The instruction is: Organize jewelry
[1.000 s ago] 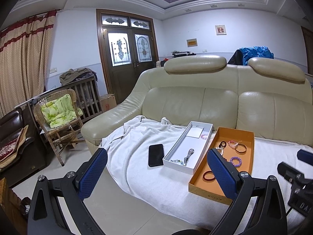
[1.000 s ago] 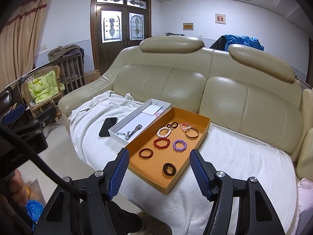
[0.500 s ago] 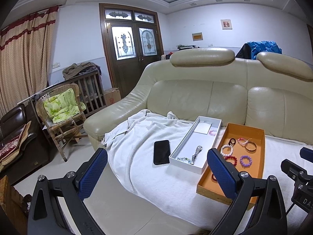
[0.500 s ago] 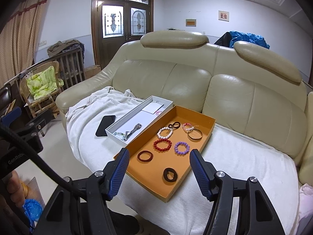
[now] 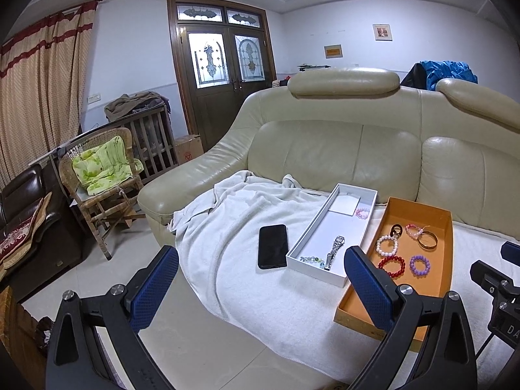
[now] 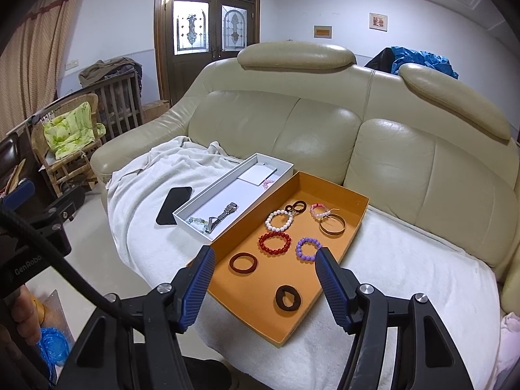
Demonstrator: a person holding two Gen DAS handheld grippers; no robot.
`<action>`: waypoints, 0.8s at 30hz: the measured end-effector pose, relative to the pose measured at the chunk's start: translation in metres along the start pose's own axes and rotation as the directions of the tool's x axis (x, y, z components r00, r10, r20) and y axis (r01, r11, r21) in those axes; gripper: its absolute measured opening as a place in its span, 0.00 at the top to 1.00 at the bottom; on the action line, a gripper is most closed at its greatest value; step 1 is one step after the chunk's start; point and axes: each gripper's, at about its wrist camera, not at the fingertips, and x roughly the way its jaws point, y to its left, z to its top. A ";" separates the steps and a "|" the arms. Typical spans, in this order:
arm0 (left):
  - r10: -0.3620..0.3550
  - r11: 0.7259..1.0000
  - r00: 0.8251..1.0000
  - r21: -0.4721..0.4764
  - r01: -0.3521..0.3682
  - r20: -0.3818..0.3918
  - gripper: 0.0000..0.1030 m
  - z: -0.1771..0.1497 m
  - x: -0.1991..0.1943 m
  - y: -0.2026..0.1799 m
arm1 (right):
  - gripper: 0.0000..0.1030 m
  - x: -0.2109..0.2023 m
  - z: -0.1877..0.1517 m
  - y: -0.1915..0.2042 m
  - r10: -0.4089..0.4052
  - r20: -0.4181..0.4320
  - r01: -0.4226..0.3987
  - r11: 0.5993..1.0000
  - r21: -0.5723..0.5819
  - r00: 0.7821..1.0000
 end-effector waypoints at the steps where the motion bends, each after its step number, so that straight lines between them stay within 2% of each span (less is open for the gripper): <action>1: -0.002 1.000 1.000 -0.003 0.002 -0.003 0.02 0.000 0.003 0.000 | 0.34 0.003 0.001 0.001 -0.001 -0.004 0.001 1.000 -0.002 1.000; 10: -0.014 0.999 1.000 -0.032 0.013 -0.024 0.02 -0.001 0.024 0.011 | 0.34 0.019 0.008 0.010 -0.020 -0.018 0.019 0.999 -0.027 1.000; 24: -0.004 0.997 0.999 -0.074 0.001 -0.043 0.02 -0.006 0.037 0.029 | 0.34 0.025 0.010 0.020 -0.033 -0.028 0.031 0.998 -0.059 0.999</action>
